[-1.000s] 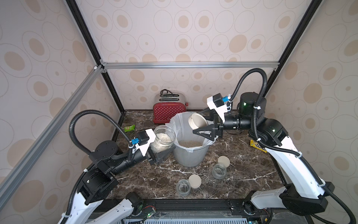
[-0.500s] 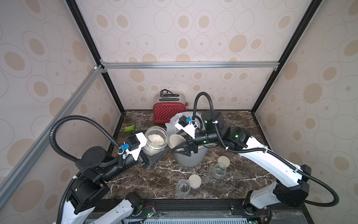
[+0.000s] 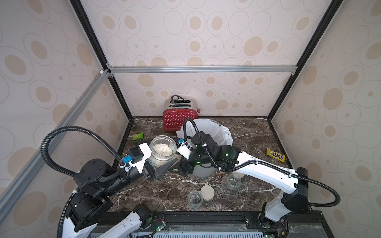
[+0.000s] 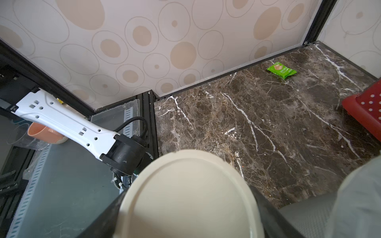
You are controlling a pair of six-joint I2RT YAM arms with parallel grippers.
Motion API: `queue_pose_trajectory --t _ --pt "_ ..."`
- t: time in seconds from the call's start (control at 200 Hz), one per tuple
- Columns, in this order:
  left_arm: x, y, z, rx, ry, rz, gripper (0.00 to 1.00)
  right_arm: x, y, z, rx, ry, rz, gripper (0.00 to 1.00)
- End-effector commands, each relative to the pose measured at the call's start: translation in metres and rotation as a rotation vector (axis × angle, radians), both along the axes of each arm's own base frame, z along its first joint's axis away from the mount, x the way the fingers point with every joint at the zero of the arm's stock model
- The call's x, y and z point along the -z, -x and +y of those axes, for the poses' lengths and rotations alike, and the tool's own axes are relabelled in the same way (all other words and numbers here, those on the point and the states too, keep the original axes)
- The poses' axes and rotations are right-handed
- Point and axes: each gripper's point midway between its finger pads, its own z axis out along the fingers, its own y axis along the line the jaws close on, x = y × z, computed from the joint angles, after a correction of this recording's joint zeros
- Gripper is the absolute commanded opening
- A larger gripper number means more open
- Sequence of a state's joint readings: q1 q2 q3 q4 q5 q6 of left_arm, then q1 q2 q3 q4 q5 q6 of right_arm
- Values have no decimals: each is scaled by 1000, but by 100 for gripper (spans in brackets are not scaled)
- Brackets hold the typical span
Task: Empty moldy rice from jars
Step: Place the lid at the center of the board.
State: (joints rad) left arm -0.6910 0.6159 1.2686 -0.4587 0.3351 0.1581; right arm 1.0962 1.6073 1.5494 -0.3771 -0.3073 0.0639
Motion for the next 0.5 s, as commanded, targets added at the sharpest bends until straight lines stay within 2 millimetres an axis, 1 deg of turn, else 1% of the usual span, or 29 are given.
queue_pose_trajectory --t 0.0,0.075,0.135,0.22,0.361,0.436,0.496 --pt "-31 16 11 7 52 -100 44 34 -2 8 56 63 23 48" --pt "-31 16 11 7 52 -100 44 47 1 13 66 96 19 48" --pt "-31 17 11 9 51 -102 44 53 4 16 72 112 11 48" --pt "-31 16 12 5 49 -102 44 51 3 20 86 108 0 48" --pt "-30 16 10 7 46 -100 44 43 -6 21 110 124 -46 48" --pt "-31 16 11 9 49 -104 44 50 -8 22 118 147 -47 48" --pt "-31 17 11 9 50 -105 44 60 -8 23 126 163 -27 48"
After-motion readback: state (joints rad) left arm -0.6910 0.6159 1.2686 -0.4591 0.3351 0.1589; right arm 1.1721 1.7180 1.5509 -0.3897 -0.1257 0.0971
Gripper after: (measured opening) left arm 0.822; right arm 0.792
